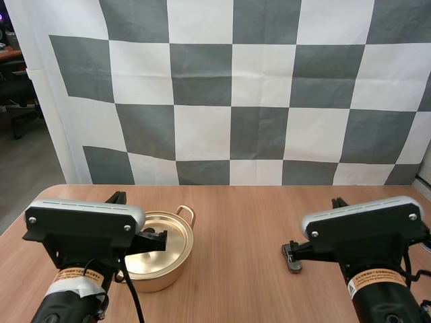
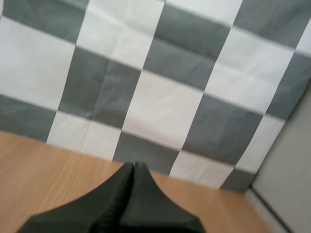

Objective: Open the pot, put the car inside, and close it

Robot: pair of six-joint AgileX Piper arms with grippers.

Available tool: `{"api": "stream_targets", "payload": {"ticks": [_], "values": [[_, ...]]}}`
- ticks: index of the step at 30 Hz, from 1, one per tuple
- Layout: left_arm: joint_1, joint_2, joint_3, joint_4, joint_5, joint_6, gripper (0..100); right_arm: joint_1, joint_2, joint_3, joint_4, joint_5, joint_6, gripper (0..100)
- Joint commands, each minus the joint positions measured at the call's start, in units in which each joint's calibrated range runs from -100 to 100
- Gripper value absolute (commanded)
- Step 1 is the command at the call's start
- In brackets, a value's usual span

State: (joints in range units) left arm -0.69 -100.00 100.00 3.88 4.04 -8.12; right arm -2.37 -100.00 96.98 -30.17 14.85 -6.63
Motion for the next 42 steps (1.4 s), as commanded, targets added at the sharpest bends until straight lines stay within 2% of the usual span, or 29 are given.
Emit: {"api": "stream_targets", "payload": {"ticks": [1,3,4,6,9,13,19,23,26,27,31,34,42], "values": [[-0.02,0.0,0.0,5.97,-44.23,-0.01,0,-0.01,0.0,-5.01,-27.62,-8.18,-0.03,0],[-0.02,0.0,0.0,8.72,-47.53,0.57,0,-0.01,0.0,-7.3,-21.1,-7.56,-0.03,0],[-0.02,0.0,-0.97,9.14,-45.51,2.38,0,-0.01,0.0,-8.21,-15.79,-6.89,-0.03,0],[-0.02,0.0,-3.61,9.14,-36.83,5.45,0,-0.01,0.0,-9.83,-6.97,-4.79,-0.03,0],[-0.02,0.0,-10.35,8.78,-14.1,5.95,0,-0.01,0.0,-13.93,1.86,-2.0,-0.03,0],[-0.02,3.23,-22.93,7.41,11.12,1.76,0,-0.01,5.86,-25.11,8.03,13.33,-0.03,0],[-0.02,16.09,-45.34,0.57,46.32,0.79,0,-0.01,24.78,-46.23,16.3,40.91,-0.67,0],[-0.02,26.59,-60.4,-3.88,75.15,1.17,0,-0.01,35.5,-55.77,21.16,59.23,-6.41,0],[-0.02,32.86,-66.59,-7.48,92.28,3.49,0,-0.01,41.4,-57.92,27.69,68.92,-10.24,0],[-0.02,34.38,-67.55,-8.49,95.62,4.87,0,-0.01,42.66,-57.92,30.62,71.17,-11.34,0],[-0.02,40.75,-68.05,-12.31,95.96,8.56,0,-0.01,45.53,-55.45,42.77,76.0,-15.59,0],[-0.02,43.92,-65.97,-13.05,95.96,10.01,0,-0.01,45.66,-51.96,47.53,76.46,-18.21,0],[-0.02,45.23,-53.78,-12.62,95.96,12.52,0,-0.01,45.54,-45.6,47.75,76.54,-20.75,0]]}}
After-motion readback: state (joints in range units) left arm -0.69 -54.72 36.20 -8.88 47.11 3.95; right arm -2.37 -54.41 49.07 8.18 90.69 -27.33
